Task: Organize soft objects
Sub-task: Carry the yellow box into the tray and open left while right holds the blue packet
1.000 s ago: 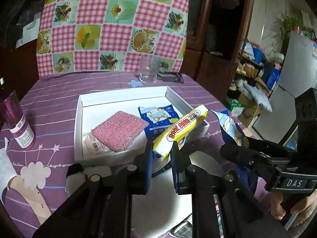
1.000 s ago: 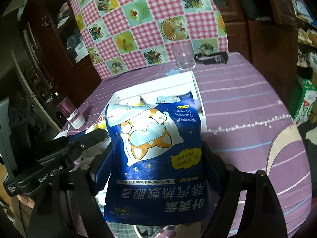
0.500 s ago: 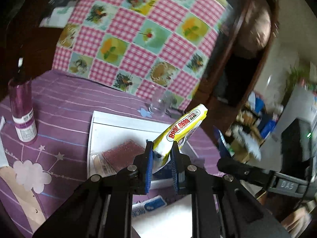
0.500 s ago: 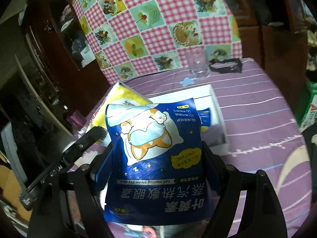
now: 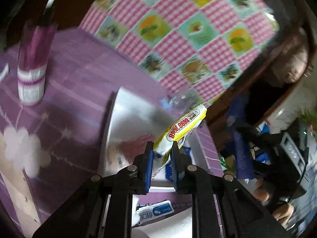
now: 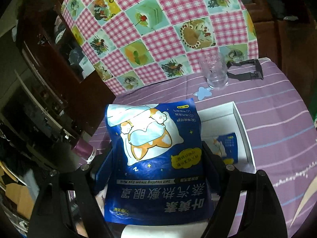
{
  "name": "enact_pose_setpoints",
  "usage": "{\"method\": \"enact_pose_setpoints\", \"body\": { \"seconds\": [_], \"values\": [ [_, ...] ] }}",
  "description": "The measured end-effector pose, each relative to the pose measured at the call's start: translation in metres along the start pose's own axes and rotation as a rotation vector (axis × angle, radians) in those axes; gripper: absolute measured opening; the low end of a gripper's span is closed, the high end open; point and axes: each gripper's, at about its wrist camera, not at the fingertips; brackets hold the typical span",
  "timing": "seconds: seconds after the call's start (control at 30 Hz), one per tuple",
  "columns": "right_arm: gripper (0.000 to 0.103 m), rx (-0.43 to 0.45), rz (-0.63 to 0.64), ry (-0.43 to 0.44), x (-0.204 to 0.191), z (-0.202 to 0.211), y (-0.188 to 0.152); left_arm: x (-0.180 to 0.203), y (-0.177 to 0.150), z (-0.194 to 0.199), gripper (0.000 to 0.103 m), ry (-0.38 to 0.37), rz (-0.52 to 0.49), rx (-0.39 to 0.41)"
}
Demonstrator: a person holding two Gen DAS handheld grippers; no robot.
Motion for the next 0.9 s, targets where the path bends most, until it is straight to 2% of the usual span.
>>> {"method": "enact_pose_setpoints", "body": {
  "seconds": [0.13, 0.23, 0.33, 0.4, 0.47, 0.6, 0.63, 0.67, 0.7, 0.73, 0.77, 0.9],
  "values": [
    [0.08, 0.008, -0.012, -0.049, 0.013, -0.009, 0.004, -0.008, -0.007, -0.016, 0.015, 0.095, 0.023, -0.052],
    [0.08, -0.009, -0.027, -0.067, 0.028, -0.018, 0.001, -0.011, -0.011, -0.02, 0.015, 0.119, 0.022, -0.053],
    [0.081, -0.014, -0.047, -0.109, 0.041, -0.023, 0.003, 0.001, -0.015, -0.02, 0.016, 0.225, -0.076, -0.03],
    [0.081, -0.01, -0.063, -0.102, 0.049, -0.025, 0.005, 0.009, -0.02, -0.022, 0.018, 0.301, -0.144, -0.019],
    [0.082, -0.015, -0.075, -0.078, 0.054, -0.029, 0.005, 0.015, -0.023, -0.024, 0.02, 0.349, -0.19, -0.015],
    [0.083, -0.051, -0.074, -0.062, 0.059, -0.045, 0.004, 0.023, -0.027, -0.022, 0.025, 0.389, -0.261, 0.005],
    [0.086, -0.065, -0.082, -0.063, 0.061, -0.05, 0.003, 0.026, -0.028, -0.02, 0.032, 0.398, -0.276, 0.008],
    [0.089, -0.078, -0.1, -0.062, 0.064, -0.054, 0.003, 0.028, -0.03, -0.019, 0.047, 0.403, -0.291, 0.015],
    [0.092, -0.085, -0.114, -0.058, 0.066, -0.057, 0.002, 0.03, -0.031, -0.018, 0.057, 0.405, -0.3, 0.024],
    [0.093, -0.097, -0.135, -0.047, 0.07, -0.06, 0.001, 0.032, -0.032, -0.017, 0.072, 0.406, -0.307, 0.035],
    [0.094, -0.105, -0.154, -0.038, 0.072, -0.063, 0.001, 0.034, -0.034, -0.014, 0.077, 0.411, -0.319, 0.051],
    [0.101, -0.087, -0.193, -0.01, 0.079, -0.062, 0.003, 0.052, -0.04, -0.009, 0.077, 0.456, -0.416, 0.085]
  ]
}}
Point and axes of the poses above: each gripper's, at about its wrist camera, not at the fingertips, and z roughly against the way its jaws point, x to its right, y to its top, and after that the axes turned 9 degrees about -z, right-handed
